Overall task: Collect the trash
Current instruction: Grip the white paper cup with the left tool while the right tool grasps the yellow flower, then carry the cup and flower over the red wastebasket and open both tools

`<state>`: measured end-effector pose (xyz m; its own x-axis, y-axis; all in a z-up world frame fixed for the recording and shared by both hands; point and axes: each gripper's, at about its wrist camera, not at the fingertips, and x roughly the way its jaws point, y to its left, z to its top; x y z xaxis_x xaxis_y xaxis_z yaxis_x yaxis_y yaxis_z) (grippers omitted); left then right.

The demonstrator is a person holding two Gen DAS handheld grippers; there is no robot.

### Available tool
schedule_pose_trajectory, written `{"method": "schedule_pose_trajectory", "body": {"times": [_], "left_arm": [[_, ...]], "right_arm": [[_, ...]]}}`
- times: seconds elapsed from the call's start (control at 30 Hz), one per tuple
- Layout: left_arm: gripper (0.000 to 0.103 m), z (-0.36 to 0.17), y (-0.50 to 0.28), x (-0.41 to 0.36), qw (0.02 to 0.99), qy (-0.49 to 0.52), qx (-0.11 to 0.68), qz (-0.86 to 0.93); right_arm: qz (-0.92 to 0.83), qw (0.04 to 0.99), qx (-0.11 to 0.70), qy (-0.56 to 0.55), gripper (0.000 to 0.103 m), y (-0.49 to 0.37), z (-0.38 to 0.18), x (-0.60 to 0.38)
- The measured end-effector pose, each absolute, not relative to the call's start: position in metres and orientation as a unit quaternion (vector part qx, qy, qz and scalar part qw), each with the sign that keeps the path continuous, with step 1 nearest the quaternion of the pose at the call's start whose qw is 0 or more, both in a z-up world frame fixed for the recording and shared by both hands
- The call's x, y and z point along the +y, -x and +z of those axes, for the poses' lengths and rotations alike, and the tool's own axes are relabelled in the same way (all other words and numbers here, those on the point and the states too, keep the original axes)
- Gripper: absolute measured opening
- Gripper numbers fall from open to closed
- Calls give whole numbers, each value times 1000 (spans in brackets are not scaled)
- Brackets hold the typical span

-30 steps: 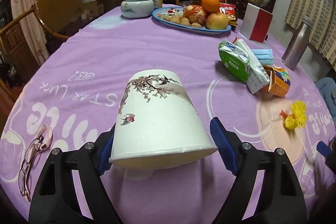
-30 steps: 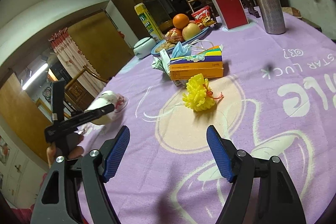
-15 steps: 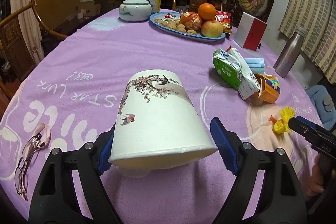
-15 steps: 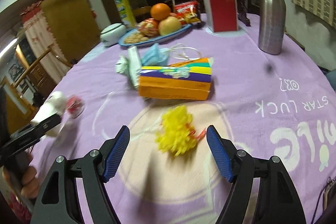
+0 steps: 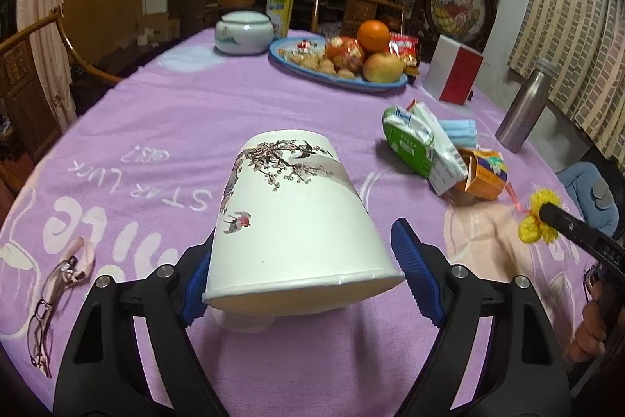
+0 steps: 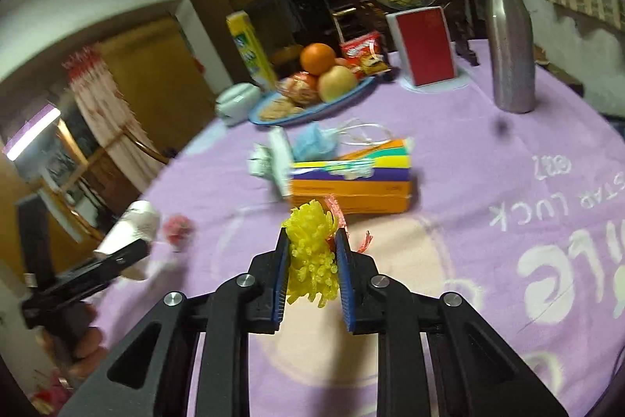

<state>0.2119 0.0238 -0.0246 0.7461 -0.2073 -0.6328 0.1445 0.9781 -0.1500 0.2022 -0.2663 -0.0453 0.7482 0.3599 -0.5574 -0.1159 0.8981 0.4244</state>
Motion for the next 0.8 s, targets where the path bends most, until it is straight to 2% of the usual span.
{"method": "schedule_pose_trajectory", "body": {"times": [0.5, 0.8], "left_arm": [[80, 15, -97, 75, 951, 87, 289, -61], [80, 5, -12, 142, 952, 107, 286, 25]], "right_arm": [[201, 923, 289, -155, 23, -103, -9, -228], [262, 914, 275, -146, 23, -60, 2, -193]]}}
